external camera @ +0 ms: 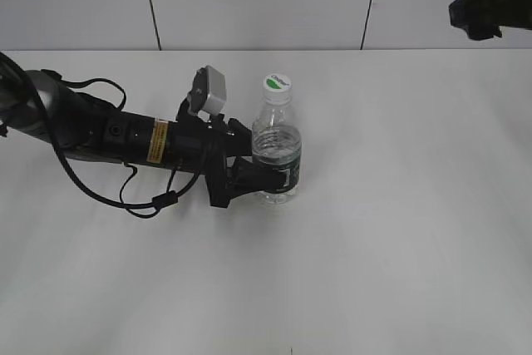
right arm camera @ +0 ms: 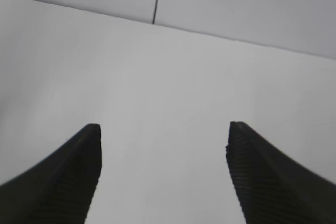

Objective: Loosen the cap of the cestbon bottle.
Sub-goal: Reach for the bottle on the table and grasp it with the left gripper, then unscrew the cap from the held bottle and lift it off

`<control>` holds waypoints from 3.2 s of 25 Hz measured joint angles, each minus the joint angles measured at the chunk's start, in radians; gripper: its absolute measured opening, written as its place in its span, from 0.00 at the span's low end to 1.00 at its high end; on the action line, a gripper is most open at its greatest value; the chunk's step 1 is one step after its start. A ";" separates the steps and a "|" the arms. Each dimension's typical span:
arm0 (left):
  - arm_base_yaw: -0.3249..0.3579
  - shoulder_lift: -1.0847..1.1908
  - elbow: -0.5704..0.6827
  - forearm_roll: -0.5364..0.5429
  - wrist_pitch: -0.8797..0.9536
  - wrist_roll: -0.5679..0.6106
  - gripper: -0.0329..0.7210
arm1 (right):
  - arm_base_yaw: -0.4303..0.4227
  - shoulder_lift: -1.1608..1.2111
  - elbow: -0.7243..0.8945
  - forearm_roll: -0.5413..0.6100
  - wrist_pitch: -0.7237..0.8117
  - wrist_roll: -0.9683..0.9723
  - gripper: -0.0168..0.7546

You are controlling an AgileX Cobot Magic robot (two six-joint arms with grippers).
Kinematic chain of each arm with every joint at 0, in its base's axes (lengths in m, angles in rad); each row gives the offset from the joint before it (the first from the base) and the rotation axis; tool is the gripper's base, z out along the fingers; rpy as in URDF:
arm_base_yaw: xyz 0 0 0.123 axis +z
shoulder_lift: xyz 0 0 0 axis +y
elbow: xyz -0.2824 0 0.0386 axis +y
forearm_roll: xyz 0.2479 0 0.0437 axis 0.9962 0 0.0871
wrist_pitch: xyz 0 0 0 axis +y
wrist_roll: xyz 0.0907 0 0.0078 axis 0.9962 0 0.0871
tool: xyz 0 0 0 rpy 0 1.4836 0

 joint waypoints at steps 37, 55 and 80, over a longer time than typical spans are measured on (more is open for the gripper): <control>-0.001 0.000 -0.003 0.032 -0.008 0.004 0.61 | 0.266 0.458 -0.829 0.712 0.955 -0.631 0.65; -0.001 0.000 -0.003 0.042 -0.012 0.004 0.61 | 0.340 0.573 -0.875 0.753 0.958 -0.633 0.65; -0.001 0.000 -0.003 0.044 -0.013 0.004 0.61 | 0.340 0.623 -0.900 0.745 0.959 -0.711 0.41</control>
